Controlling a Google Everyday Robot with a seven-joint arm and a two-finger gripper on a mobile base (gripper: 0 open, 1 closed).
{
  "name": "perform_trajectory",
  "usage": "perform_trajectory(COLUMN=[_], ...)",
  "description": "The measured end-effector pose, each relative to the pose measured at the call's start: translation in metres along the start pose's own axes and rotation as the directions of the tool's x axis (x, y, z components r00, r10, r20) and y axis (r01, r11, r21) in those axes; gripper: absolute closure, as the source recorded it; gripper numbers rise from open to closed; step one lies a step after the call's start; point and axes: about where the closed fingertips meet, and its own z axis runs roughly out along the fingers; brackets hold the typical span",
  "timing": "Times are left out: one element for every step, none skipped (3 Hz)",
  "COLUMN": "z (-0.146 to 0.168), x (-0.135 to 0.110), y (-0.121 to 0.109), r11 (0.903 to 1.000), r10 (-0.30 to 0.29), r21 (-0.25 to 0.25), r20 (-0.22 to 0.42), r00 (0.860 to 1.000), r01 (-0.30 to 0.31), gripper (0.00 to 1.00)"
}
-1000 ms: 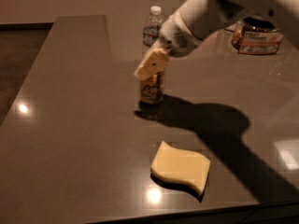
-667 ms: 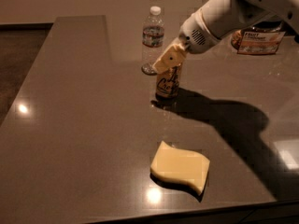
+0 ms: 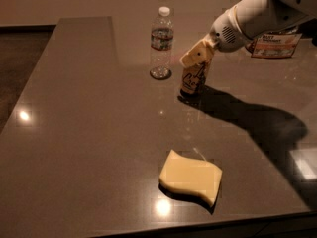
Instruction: Move orange can near water bottle
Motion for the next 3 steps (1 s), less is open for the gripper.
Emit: perform_trajectory(z=[-0.003,0.005,0.015], x=[-0.011,-0.031,-0.04], y=[-0.009,-0.007,-0.003], r11=[0.9998,0.9999,0.999], r10=[0.009,-0.017,-0.038], r21=[0.018,0.002,-0.02], r20=[0.051,0.071,0.065], r00=[0.999,0.997,0.997], r01=[-0.01,0.017,0.039], gripper=[1.0,0.77,0.54])
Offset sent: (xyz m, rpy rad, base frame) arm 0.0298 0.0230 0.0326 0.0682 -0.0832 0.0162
